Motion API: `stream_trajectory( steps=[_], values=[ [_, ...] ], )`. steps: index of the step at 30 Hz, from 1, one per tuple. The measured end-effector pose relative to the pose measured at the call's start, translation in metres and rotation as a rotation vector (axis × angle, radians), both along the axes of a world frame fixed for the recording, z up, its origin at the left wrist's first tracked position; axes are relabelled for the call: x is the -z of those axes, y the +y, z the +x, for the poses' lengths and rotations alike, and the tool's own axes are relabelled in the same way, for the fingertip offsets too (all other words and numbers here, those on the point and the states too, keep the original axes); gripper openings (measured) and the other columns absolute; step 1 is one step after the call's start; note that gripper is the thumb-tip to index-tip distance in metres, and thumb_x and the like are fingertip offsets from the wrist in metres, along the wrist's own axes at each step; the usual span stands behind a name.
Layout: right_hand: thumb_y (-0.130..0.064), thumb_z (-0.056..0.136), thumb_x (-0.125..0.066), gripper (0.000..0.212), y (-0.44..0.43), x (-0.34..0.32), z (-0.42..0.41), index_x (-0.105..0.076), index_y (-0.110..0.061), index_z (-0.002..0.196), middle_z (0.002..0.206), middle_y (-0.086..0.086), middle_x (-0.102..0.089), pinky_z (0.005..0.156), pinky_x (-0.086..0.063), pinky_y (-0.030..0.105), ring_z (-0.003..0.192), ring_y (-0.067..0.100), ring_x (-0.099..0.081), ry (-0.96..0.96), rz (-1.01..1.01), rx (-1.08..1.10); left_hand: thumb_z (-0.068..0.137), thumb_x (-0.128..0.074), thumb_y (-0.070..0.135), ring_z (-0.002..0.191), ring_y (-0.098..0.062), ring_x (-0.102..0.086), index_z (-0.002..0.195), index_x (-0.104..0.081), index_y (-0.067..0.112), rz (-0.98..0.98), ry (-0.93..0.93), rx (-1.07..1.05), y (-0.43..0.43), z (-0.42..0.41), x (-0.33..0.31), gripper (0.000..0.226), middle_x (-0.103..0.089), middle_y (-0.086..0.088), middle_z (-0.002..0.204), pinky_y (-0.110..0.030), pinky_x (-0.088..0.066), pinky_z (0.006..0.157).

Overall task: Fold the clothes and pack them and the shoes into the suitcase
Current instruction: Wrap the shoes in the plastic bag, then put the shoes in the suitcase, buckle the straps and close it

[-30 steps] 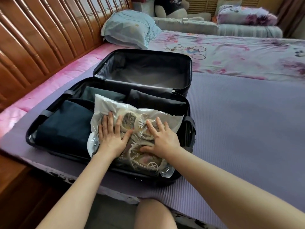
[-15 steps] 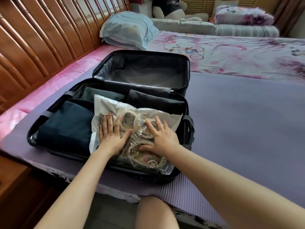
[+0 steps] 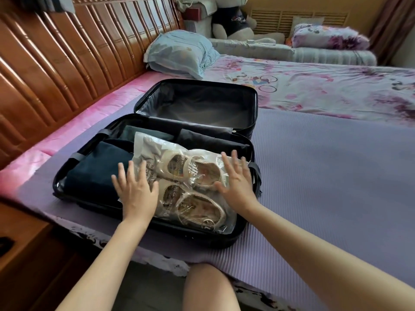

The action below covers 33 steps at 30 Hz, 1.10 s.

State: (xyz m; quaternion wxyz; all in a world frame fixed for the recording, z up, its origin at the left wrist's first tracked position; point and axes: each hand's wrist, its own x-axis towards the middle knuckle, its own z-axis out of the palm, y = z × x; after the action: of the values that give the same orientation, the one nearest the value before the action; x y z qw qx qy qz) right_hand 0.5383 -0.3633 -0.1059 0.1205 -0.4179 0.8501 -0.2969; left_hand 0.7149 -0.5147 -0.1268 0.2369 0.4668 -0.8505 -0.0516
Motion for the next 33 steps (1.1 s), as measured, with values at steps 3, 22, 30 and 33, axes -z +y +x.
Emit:
stream_trajectory(
  steps=[3, 22, 30, 33],
  values=[
    [-0.03, 0.096, -0.048, 0.076, 0.018, 0.004, -0.004, 0.005, -0.032, 0.151, 0.158, -0.003, 0.018, 0.116, 0.003, 0.044, 0.145, 0.024, 0.016, -0.086, 0.024, 0.211, 0.094, -0.051, 0.028, 0.145, -0.031, 0.004, 0.148, -0.021, 0.009, 0.007, -0.059, -0.062, 0.004, 0.021, 0.004, 0.065, -0.013, -0.019, 0.156, -0.047, 0.007, 0.114],
    [-0.004, 0.073, -0.057, 0.096, 0.041, 0.03, -0.012, -0.009, -0.038, 0.149, 0.125, 0.013, -0.055, 0.069, -0.059, 0.043, 0.098, 0.03, -0.062, -0.664, -0.011, 0.341, 0.088, -0.064, 0.032, 0.139, -0.035, -0.025, 0.142, 0.027, 0.004, 0.777, 0.589, -0.451, 0.004, 0.046, -0.002, 0.11, -0.01, -0.027, 0.153, -0.041, -0.035, 0.102],
    [0.014, 0.081, -0.047, 0.081, 0.051, 0.021, -0.02, -0.032, -0.036, 0.143, 0.069, 0.005, -0.051, 0.049, -0.043, 0.029, 0.057, 0.016, -0.047, -0.728, -0.158, 0.295, 0.084, -0.069, 0.016, 0.134, -0.038, -0.033, 0.149, 0.012, 0.01, 0.712, 0.659, -0.525, 0.013, 0.031, -0.02, 0.105, -0.03, -0.026, 0.148, -0.046, -0.035, 0.103],
    [0.014, 0.082, -0.047, 0.078, 0.066, 0.008, -0.036, -0.037, -0.036, 0.141, 0.077, 0.008, -0.055, 0.054, -0.047, 0.034, 0.063, 0.02, -0.051, -0.709, -0.182, 0.273, 0.084, -0.069, 0.017, 0.133, -0.038, -0.035, 0.149, 0.011, 0.01, 0.729, 0.711, -0.53, 0.033, 0.018, -0.03, 0.104, -0.03, -0.026, 0.147, -0.044, -0.036, 0.101]
  ],
)
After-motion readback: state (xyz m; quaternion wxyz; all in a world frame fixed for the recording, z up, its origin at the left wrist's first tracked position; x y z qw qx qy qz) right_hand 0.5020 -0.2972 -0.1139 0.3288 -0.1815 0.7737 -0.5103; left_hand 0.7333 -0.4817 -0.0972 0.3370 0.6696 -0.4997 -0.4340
